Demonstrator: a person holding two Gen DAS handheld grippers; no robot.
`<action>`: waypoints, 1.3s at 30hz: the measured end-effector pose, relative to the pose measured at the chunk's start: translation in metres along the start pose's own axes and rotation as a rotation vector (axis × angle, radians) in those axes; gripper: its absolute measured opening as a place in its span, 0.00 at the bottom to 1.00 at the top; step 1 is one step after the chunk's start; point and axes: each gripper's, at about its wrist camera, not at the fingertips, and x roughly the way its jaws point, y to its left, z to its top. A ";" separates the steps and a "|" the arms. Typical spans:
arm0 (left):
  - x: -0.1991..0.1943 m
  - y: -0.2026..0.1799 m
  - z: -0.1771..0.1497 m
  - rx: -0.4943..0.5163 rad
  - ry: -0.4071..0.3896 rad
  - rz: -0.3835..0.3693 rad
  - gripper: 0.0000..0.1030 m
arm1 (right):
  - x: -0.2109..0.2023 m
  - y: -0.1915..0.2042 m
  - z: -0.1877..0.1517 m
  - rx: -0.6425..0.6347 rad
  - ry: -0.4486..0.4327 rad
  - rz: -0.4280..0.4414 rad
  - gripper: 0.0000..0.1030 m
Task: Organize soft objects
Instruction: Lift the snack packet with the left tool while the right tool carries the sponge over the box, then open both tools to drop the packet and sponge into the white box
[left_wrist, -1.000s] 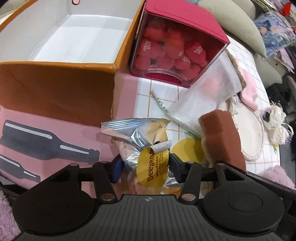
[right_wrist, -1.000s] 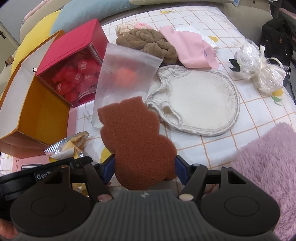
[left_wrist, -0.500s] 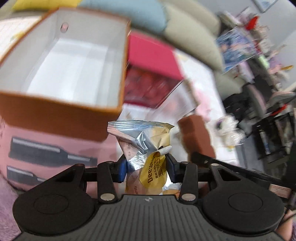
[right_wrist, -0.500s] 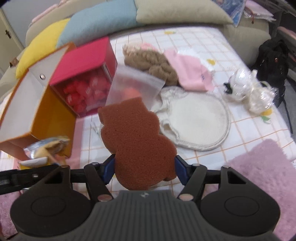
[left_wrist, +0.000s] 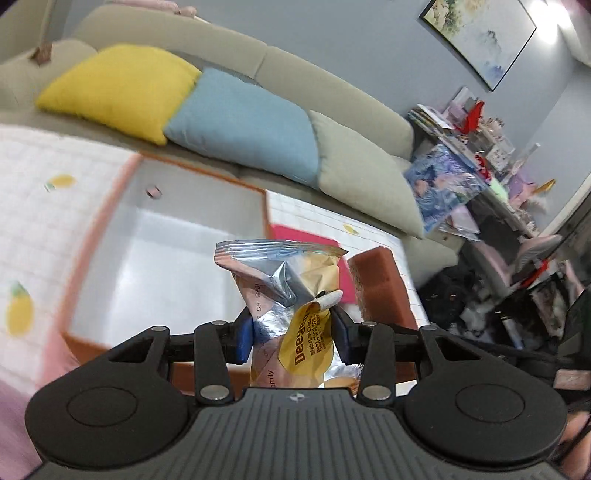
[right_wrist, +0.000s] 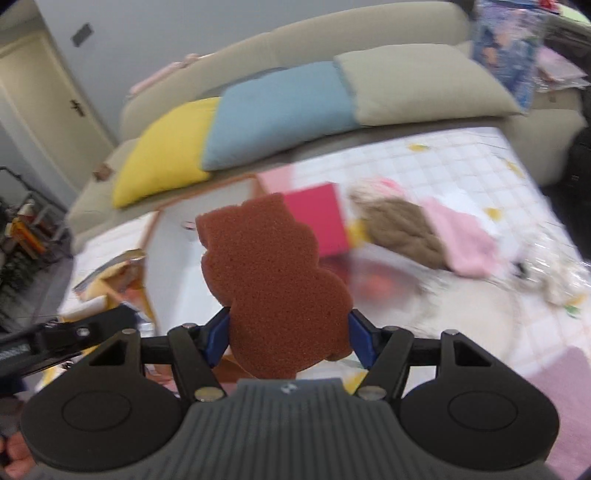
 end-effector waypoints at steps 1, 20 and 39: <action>-0.001 0.003 0.006 0.017 0.001 0.018 0.47 | 0.005 0.010 0.006 0.006 0.010 0.014 0.63; 0.105 0.079 0.042 0.210 0.348 0.296 0.47 | 0.147 0.124 0.024 -0.496 0.240 -0.248 0.64; 0.137 0.085 0.032 0.320 0.504 0.386 0.56 | 0.205 0.134 0.011 -0.873 0.441 -0.186 0.64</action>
